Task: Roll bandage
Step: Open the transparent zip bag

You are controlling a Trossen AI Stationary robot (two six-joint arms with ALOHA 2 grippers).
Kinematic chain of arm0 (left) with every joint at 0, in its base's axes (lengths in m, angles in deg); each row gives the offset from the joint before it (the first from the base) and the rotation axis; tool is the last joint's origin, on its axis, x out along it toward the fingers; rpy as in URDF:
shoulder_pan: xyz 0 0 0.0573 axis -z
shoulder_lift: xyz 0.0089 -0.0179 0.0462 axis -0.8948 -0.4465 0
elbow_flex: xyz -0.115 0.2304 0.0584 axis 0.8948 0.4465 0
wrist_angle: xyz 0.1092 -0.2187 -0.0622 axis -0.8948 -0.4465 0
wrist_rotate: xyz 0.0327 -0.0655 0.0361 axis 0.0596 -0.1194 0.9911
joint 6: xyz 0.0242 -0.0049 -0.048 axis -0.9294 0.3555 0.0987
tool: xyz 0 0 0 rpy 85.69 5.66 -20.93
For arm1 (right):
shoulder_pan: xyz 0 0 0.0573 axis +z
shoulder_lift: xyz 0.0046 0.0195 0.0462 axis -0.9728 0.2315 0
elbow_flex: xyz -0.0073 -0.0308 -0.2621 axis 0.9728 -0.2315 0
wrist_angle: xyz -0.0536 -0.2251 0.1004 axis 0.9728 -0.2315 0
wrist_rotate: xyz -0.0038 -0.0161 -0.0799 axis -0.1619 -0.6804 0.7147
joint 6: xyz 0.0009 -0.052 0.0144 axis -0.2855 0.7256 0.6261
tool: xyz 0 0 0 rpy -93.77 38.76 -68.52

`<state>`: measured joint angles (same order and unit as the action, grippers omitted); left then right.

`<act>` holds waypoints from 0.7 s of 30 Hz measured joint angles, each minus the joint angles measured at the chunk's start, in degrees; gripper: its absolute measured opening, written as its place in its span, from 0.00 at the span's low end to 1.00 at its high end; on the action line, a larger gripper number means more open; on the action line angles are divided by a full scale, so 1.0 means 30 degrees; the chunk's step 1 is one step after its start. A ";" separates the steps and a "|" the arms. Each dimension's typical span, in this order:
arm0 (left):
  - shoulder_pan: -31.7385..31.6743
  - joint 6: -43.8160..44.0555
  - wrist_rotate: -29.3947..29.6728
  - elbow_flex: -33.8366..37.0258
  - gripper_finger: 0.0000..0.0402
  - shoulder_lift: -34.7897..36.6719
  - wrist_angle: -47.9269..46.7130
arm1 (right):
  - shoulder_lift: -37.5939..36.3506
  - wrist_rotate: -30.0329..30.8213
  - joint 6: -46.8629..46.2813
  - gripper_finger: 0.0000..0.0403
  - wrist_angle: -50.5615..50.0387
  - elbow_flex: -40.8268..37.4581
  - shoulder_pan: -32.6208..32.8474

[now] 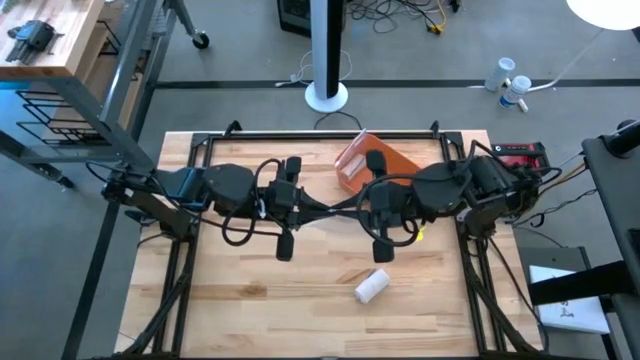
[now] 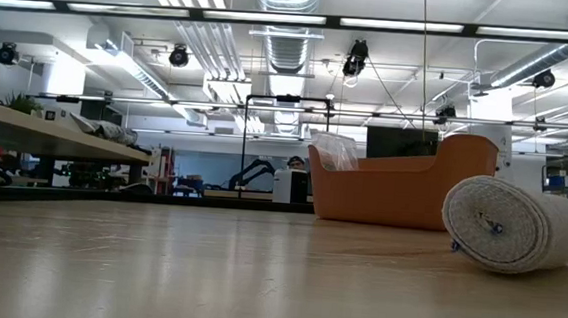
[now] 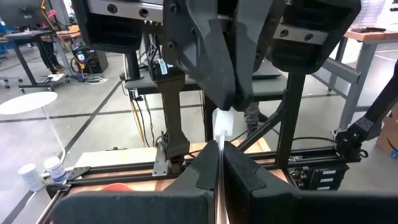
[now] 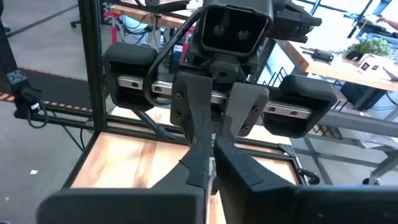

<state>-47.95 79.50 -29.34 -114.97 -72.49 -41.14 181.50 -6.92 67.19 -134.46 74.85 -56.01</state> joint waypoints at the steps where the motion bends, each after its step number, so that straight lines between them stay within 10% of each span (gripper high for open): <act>1: 0.0000 0.0000 0.0000 0.0000 0.00 0.0007 -0.0028 | 0.0000 0.0000 0.0003 0.01 0.0007 0.0000 0.0000; 21: 0.0324 0.0007 -0.0313 0.0051 0.00 0.0007 0.0663 | 0.0462 0.0945 -0.1055 0.10 0.0415 0.0146 -0.0031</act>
<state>-46.98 79.52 -30.28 -114.82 -72.47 -39.15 182.88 -4.08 64.02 -133.21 75.28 -56.11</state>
